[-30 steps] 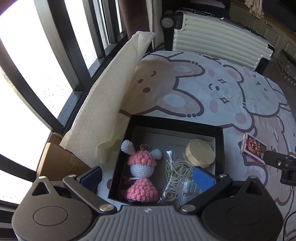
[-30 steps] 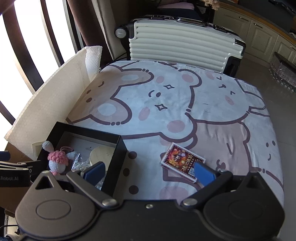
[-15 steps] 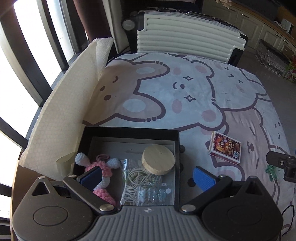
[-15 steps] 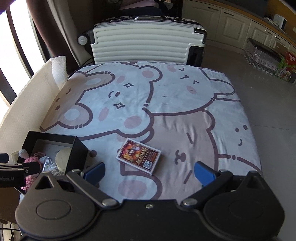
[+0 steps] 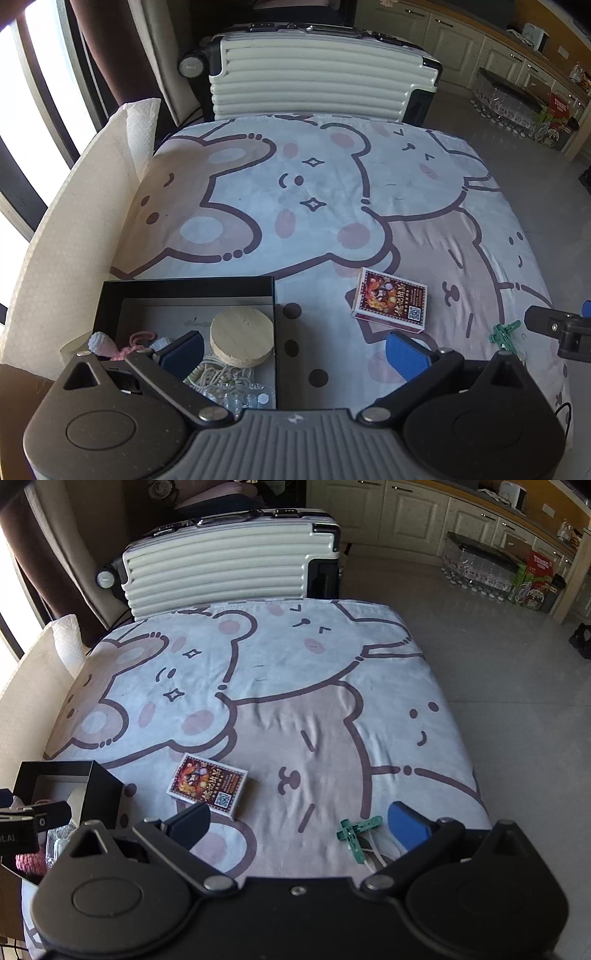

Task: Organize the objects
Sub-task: 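Move both tools toward the green clip beside the playing-card box, then grasp the green clip with the right tool while the left tool grasps the playing-card box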

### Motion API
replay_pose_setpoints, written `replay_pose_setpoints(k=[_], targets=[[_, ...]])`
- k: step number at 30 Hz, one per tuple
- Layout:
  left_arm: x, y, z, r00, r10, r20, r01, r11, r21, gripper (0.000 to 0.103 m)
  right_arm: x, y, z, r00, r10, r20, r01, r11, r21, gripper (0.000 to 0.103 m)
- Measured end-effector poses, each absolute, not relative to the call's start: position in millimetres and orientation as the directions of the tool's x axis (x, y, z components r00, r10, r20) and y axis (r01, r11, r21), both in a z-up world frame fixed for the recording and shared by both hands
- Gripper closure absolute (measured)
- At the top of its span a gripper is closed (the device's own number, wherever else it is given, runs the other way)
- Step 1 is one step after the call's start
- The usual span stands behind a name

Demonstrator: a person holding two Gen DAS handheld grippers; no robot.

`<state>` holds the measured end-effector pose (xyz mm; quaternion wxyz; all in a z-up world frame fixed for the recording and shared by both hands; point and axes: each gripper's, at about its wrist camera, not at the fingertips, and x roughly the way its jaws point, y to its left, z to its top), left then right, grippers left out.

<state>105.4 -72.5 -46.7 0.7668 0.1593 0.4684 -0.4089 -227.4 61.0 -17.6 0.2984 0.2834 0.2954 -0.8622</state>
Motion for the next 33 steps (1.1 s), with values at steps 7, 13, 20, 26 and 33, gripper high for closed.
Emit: replay_pose_setpoints(k=[7, 13, 20, 26, 33], targets=[[94, -86, -46, 0.208, -0.492, -0.845, 0.797, 0.587, -0.145, 0.0, -239, 75, -13, -0.671, -0.328, -0.665, 0.66, -0.673, -0.334, 0.0], [87, -98, -47, 0.201, -0.502, -0.841, 0.813, 0.564, -0.142, 0.0, -251, 81, -12, -0.67, -0.307, -0.676, 0.644, -0.694, -0.323, 0.0], [74, -120, -52, 0.175, -0.519, -0.837, 0.858, 0.498, -0.129, 0.0, -271, 88, -15, -0.661, -0.284, -0.695, 0.621, -0.726, -0.294, 0.0], [67, -143, -65, 0.145, -0.505, -0.851, 0.882, 0.456, -0.12, 0.0, -296, 94, -20, -0.647, -0.249, -0.72, 0.583, -0.771, -0.257, 0.0], [68, -169, -84, 0.116, -0.482, -0.868, 0.891, 0.437, -0.124, 0.0, -322, 98, -32, -0.626, -0.203, -0.753, 0.558, -0.792, -0.25, 0.0]])
